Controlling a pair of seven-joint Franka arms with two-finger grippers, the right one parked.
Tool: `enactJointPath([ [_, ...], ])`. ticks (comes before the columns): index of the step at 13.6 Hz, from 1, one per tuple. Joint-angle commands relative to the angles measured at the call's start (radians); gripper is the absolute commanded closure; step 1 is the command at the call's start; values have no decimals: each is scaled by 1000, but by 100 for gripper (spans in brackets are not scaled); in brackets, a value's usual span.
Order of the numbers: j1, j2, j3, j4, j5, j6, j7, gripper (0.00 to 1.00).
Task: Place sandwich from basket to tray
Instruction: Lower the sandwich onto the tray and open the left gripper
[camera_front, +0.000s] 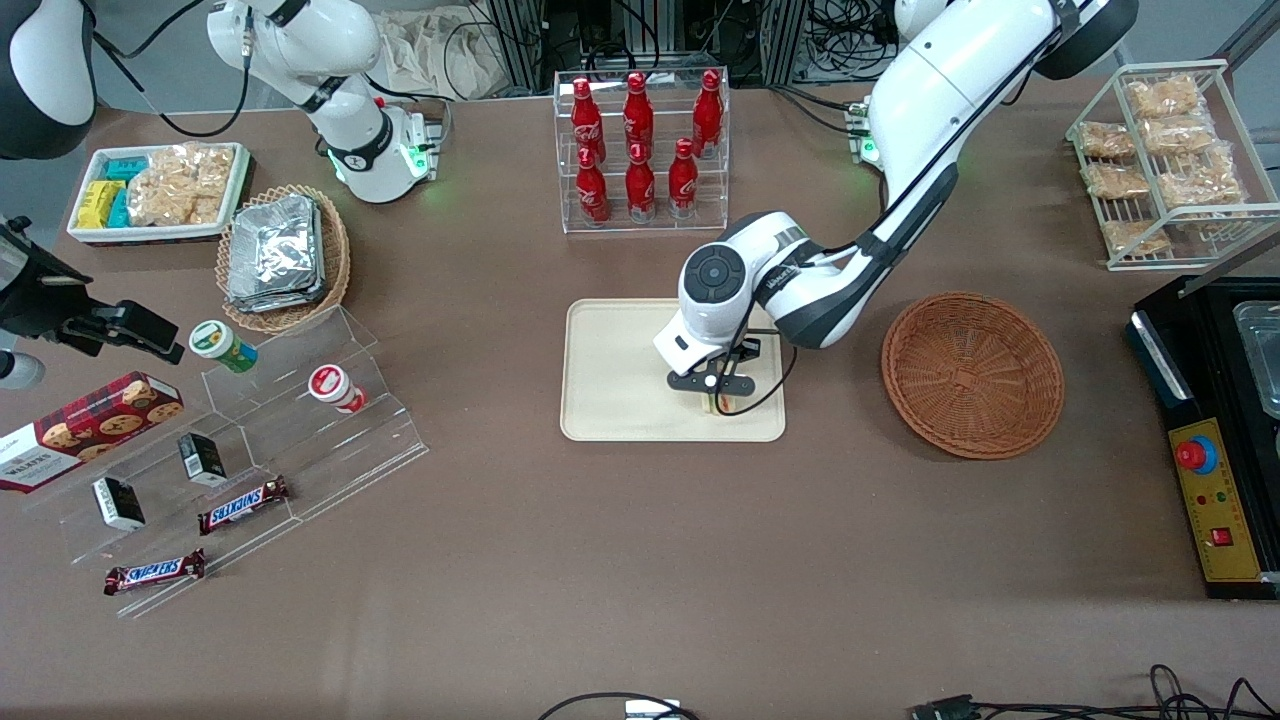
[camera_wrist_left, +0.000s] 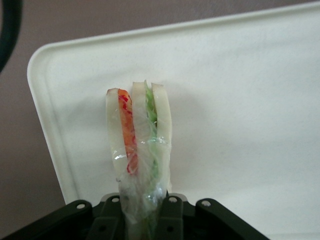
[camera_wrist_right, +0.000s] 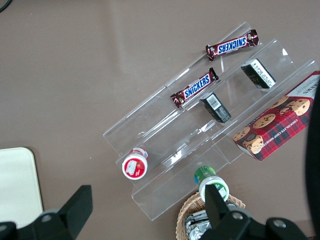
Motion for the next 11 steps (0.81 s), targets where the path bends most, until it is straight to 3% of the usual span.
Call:
enactJointPath([
  [1,2,-26,0,-46,23,-4,-11,100],
  [7,2,-24,0,-63,29,-4,-10,99],
  [10,-1,-21,0,-61,29,-4,-22,38],
  [11,-3,-20,0,-58,29,-4,-26,9],
])
